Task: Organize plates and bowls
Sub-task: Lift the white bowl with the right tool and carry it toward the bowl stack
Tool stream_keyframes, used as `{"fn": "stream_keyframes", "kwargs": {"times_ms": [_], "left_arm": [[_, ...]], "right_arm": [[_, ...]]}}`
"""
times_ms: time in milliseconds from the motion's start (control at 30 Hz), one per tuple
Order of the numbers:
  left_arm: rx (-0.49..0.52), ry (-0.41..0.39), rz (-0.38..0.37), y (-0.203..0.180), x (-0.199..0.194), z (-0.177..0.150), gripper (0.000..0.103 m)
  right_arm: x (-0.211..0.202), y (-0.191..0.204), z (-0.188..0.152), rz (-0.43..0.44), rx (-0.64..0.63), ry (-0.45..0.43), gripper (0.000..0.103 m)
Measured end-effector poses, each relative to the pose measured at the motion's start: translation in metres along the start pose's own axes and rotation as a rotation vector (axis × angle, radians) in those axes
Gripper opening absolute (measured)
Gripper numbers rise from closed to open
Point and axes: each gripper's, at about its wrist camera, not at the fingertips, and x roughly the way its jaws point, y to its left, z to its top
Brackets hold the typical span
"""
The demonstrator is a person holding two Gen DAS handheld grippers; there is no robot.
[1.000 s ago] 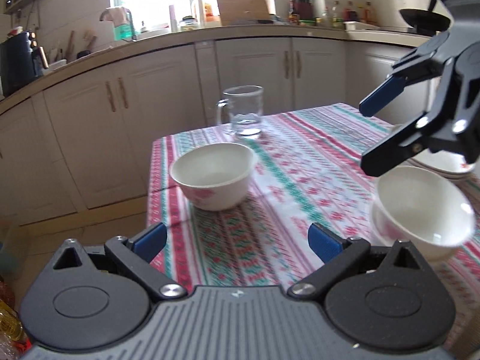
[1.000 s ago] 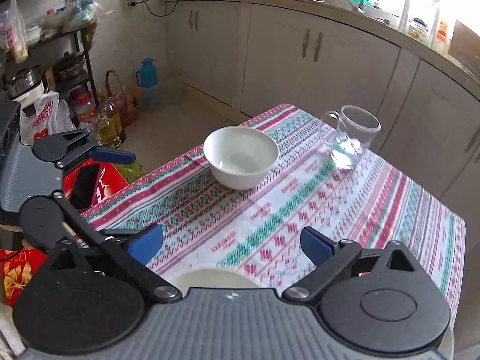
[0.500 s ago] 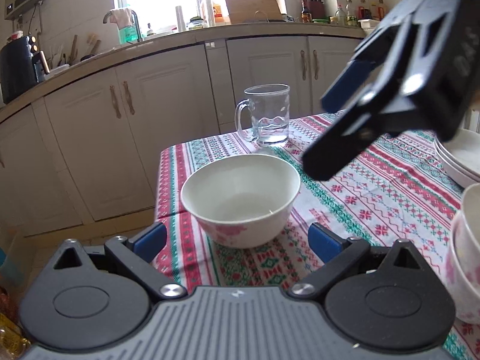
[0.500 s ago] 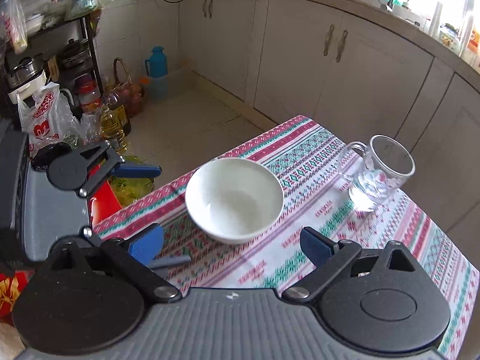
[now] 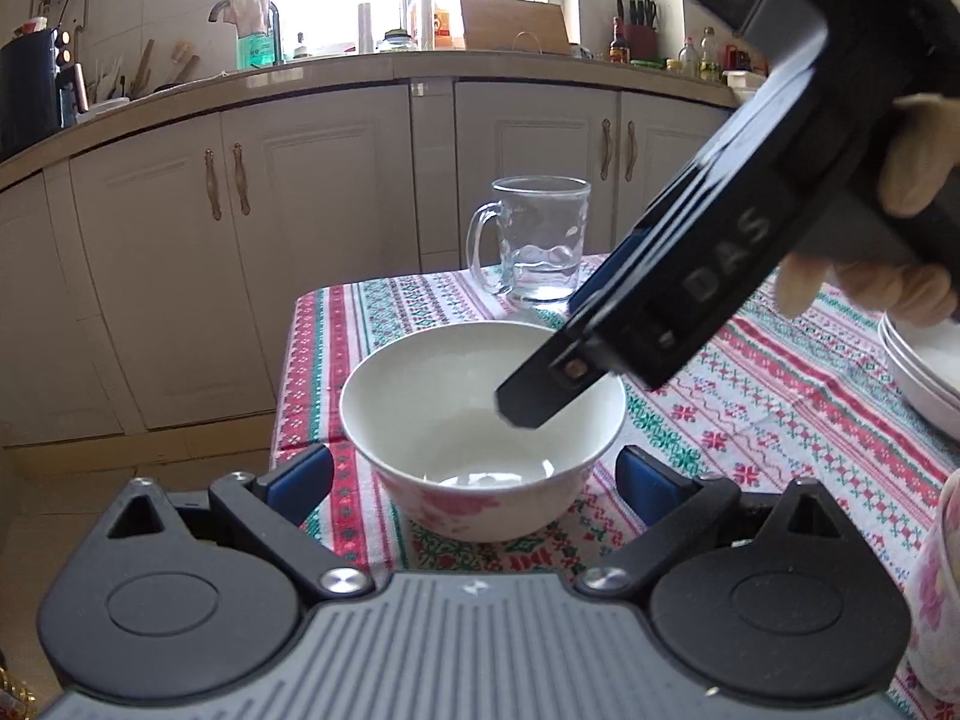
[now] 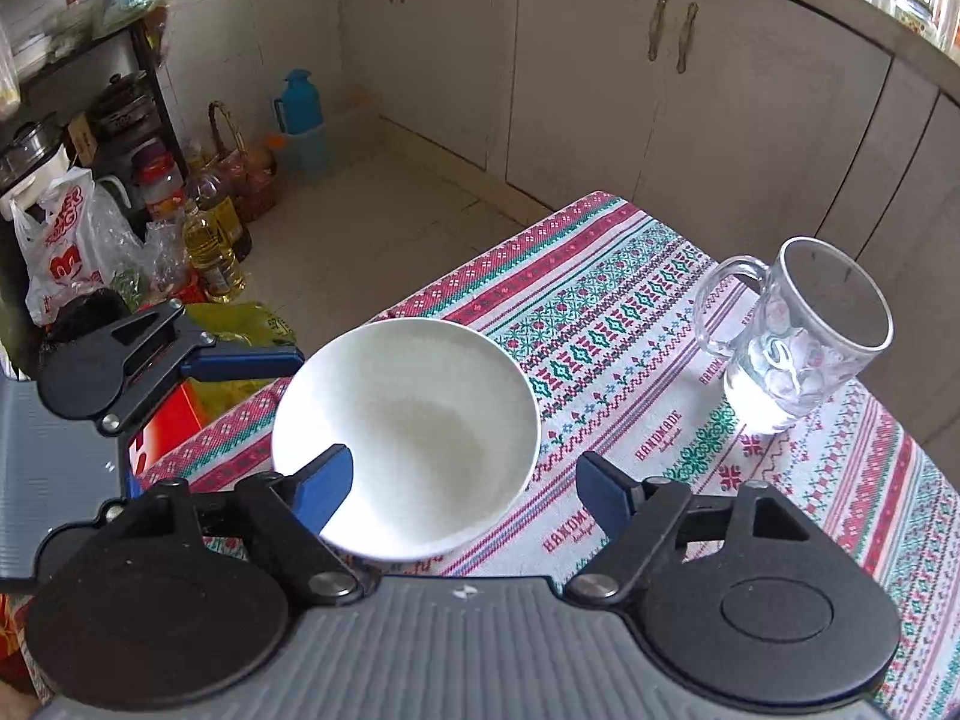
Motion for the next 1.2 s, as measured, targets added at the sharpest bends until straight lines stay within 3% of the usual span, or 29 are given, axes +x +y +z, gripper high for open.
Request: {"fn": "stream_keyframes", "kwargs": {"times_ms": [500,1200], "left_arm": [[0.008,-0.002,-0.012,0.001,0.006,0.002,0.097],[-0.028,-0.007,-0.061,0.008,0.009,0.000,0.094]], "right_arm": [[0.024,-0.004,0.009,0.028,0.031,0.021,0.065],[0.025,-0.007,0.011,0.035,0.052,0.015,0.065]]}}
